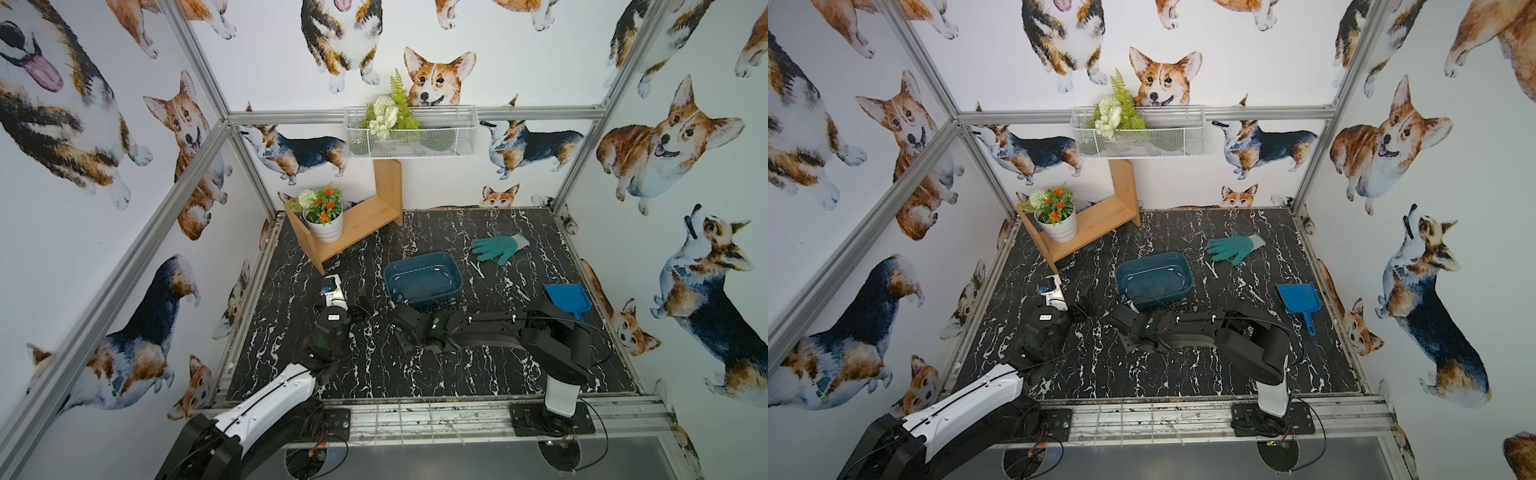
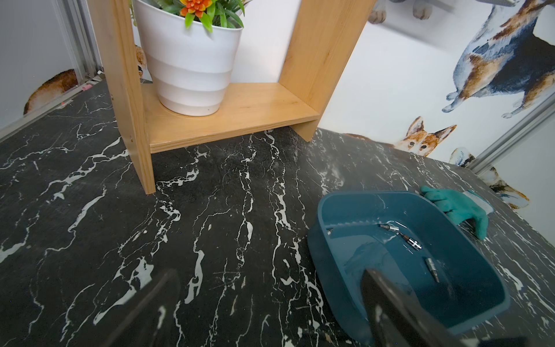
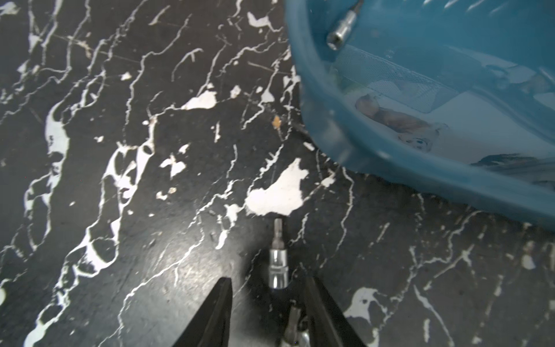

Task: Put the bit on the desktop into the storage box
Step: Pick up the screwdriver bit from the center of the board.

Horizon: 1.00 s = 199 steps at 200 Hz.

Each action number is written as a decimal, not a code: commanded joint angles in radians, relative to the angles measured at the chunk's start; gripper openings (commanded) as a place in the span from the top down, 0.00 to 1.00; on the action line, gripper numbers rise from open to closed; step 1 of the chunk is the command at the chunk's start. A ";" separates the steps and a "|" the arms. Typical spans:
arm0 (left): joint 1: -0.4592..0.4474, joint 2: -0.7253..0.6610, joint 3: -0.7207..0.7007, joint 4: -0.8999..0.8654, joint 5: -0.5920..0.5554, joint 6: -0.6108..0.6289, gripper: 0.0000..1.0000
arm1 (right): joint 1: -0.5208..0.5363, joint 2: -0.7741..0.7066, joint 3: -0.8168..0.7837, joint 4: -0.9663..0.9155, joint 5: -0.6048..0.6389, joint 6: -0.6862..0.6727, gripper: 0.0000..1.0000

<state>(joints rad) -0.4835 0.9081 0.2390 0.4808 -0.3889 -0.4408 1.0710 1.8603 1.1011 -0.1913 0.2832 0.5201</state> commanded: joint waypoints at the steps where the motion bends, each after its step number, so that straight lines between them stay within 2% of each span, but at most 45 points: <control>1: 0.002 -0.002 -0.001 0.026 -0.007 0.008 0.00 | -0.008 0.012 0.015 -0.005 -0.006 -0.011 0.57; 56: 0.002 -0.001 0.000 0.027 -0.006 0.010 0.00 | -0.017 0.040 0.039 -0.022 -0.015 -0.017 0.66; 199: 0.002 -0.002 -0.001 0.028 -0.008 0.011 0.00 | -0.025 0.066 0.042 -0.063 -0.031 -0.002 0.84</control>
<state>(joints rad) -0.4835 0.9096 0.2390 0.4808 -0.3889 -0.4404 1.0462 1.9182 1.1400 -0.1978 0.2623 0.5137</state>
